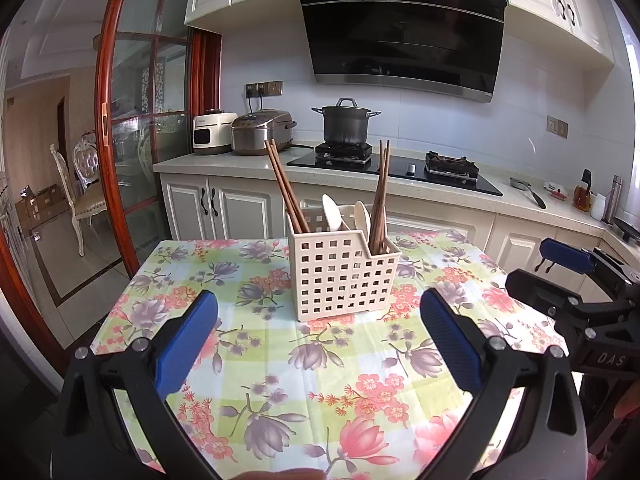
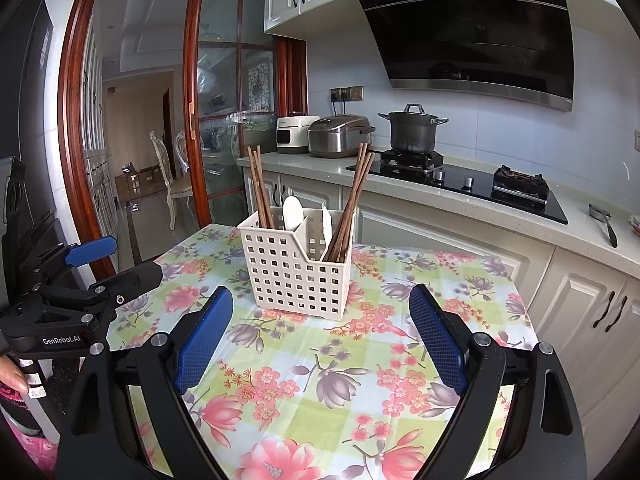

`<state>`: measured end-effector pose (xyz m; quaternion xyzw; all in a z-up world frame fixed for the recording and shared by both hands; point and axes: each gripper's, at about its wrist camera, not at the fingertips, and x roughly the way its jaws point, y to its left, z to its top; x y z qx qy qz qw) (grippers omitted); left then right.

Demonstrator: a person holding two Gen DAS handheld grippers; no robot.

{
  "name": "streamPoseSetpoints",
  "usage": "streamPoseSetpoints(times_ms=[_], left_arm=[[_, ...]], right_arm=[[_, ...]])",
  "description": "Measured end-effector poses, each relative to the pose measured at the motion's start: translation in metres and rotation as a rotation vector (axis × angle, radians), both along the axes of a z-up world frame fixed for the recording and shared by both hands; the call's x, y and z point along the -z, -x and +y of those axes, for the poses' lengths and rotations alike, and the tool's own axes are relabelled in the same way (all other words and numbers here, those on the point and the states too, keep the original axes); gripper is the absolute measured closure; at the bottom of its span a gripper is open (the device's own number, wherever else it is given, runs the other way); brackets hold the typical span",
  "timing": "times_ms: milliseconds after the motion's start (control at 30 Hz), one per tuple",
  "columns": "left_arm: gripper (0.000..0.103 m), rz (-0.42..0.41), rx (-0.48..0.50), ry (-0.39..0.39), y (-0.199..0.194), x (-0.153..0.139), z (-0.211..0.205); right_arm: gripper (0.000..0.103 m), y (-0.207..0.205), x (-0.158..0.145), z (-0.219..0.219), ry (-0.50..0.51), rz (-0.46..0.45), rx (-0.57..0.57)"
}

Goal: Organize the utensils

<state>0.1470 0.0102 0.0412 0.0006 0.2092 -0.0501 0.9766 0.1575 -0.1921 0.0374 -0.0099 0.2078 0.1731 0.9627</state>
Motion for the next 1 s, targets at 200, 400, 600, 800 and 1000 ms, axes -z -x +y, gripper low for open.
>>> streamPoseSetpoints(times_ms=[200,400,600,800,1000], left_arm=[[0.005,0.000,0.004,0.001,0.0010,-0.0011,0.0001],[0.005,0.003,0.023,0.010,0.0027,-0.0030,0.0008],[0.005,-0.002,-0.001,-0.022,0.0038,-0.0017,-0.0010],[0.005,-0.001,0.011,-0.026,0.0017,0.0002,-0.0023],[0.005,-0.002,0.018,-0.018,0.0027,-0.0014,-0.0010]], right_arm=[[0.019,0.0001,0.0003,0.0002,0.000,0.000,0.000],[0.019,0.0007,0.0010,0.0006,0.004,0.004,0.001],[0.019,-0.0002,0.0021,0.0003,0.002,0.007,0.004],[0.019,-0.0009,0.0028,0.0003,0.002,0.007,0.007],[0.019,0.0002,0.0022,-0.0004,-0.001,0.007,0.006]])
